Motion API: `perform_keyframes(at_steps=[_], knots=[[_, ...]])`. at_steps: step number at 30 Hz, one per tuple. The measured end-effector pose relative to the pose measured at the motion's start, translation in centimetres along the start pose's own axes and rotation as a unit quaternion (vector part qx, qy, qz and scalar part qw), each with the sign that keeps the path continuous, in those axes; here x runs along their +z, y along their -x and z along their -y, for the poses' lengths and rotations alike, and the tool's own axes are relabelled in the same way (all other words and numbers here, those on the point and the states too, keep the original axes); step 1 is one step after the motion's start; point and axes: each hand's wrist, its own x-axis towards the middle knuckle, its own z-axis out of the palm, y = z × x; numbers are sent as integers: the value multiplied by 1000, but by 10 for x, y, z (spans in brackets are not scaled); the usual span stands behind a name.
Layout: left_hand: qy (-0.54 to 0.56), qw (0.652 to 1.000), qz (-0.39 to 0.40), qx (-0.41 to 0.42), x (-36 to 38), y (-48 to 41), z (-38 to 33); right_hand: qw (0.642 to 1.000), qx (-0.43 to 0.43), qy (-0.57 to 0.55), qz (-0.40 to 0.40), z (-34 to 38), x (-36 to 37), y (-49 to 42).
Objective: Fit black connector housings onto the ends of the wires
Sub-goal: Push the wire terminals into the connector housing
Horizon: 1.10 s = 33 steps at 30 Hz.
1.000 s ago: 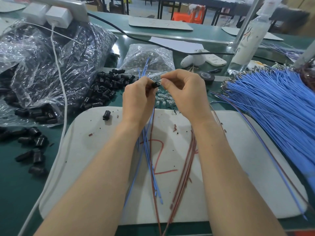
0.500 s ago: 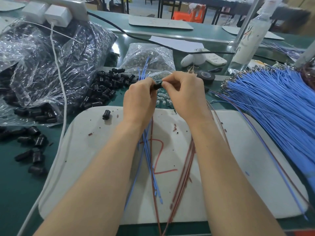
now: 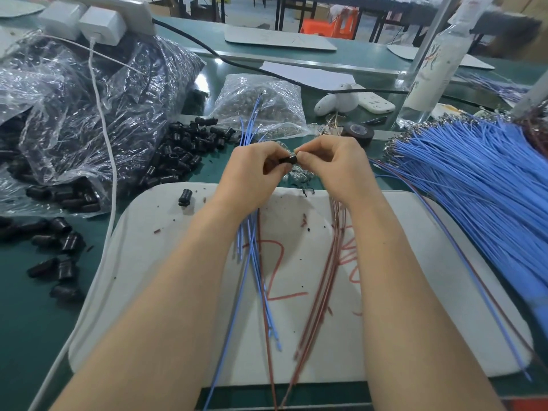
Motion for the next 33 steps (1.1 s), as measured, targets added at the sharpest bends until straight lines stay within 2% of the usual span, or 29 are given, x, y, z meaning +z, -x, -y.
perform_keyframes(at_steps=[6,12,19,24,27,30,33], knots=[[6,1000,-18,0,-2,0,1,996,20,-87,2,0,8,3],[15,1000,-20,-11,-3,-1,4,973,88,-212,-21,0,16,3],[0,1000,-19,-9,-4,0,2,966,100,-237,-14,-4,21,3],[49,998,-32,-21,-15,-2,-11,937,110,-332,-19,8,24,1],[100,993,-63,-14,-27,-11,-34,901,129,-407,74,25,24,3],[158,978,-137,-16,-45,-28,-64,873,136,-433,178,47,13,11],[280,935,-215,-25,-61,-47,-93,873,89,-420,231,62,-22,20]])
